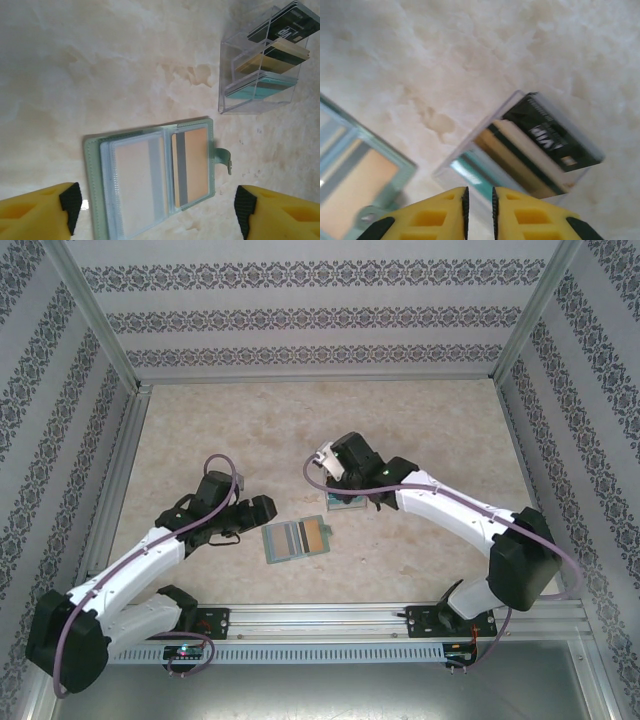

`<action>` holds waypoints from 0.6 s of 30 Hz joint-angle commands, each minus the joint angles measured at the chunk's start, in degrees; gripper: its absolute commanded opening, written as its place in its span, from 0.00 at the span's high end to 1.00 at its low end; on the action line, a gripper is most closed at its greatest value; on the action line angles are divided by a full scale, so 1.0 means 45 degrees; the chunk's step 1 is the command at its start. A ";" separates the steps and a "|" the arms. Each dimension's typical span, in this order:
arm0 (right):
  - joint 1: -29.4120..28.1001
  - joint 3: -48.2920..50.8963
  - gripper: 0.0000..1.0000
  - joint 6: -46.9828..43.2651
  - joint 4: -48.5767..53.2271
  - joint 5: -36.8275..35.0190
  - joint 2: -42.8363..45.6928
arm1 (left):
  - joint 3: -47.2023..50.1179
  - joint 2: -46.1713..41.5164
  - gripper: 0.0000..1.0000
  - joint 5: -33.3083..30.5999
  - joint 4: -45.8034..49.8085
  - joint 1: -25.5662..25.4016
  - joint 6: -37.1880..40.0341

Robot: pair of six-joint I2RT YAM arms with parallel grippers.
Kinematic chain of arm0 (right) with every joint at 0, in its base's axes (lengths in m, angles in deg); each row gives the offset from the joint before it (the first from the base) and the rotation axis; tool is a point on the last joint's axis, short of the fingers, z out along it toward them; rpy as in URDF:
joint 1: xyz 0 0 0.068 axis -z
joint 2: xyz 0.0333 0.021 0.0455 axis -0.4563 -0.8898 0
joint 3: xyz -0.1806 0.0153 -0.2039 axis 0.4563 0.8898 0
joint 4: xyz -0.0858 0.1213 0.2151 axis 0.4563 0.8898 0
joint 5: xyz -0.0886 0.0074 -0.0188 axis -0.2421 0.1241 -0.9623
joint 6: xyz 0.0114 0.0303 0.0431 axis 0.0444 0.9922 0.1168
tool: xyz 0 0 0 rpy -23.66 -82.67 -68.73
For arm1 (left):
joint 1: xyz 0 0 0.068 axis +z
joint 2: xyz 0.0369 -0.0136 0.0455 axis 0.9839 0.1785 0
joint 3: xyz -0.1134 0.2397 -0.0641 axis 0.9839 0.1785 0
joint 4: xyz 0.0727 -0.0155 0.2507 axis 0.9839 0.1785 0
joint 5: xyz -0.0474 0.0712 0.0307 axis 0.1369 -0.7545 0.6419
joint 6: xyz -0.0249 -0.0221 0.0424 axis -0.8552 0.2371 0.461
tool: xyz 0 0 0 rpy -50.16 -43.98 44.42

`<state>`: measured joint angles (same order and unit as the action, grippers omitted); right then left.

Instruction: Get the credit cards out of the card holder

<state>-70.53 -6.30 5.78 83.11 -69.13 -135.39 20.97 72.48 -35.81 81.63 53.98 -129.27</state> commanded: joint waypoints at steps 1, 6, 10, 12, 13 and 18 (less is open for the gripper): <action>-0.0623 0.0557 0.79 0.3739 0.0058 0.0384 -0.0037 | -0.0062 0.0368 0.23 0.0823 -0.0885 0.0158 -0.0492; -0.1447 0.0789 0.82 0.6284 -0.0019 0.0953 -0.1200 | -0.0178 0.1191 0.31 0.1571 -0.1249 0.0148 -0.0846; -0.1776 0.1106 0.89 0.7669 -0.0448 0.1106 -0.2003 | -0.0200 0.1563 0.36 0.1874 -0.1357 0.0131 -0.1019; -0.1796 0.1339 0.90 0.8162 -0.0751 0.1331 -0.2416 | -0.0169 0.1681 0.37 0.1950 -0.1403 0.0094 -0.1078; -0.1805 0.1393 0.89 0.8345 -0.0825 0.1371 -0.2576 | -0.0170 0.1724 0.36 0.1989 -0.1388 0.0094 -0.1102; -0.1814 0.1680 0.88 0.8780 -0.1024 0.1440 -0.3107 | -0.0141 0.1805 0.36 0.2039 -0.1378 0.0036 -0.1098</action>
<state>-78.39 0.32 41.37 79.74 -63.53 -148.70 20.97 80.66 -27.61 77.23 53.96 -133.36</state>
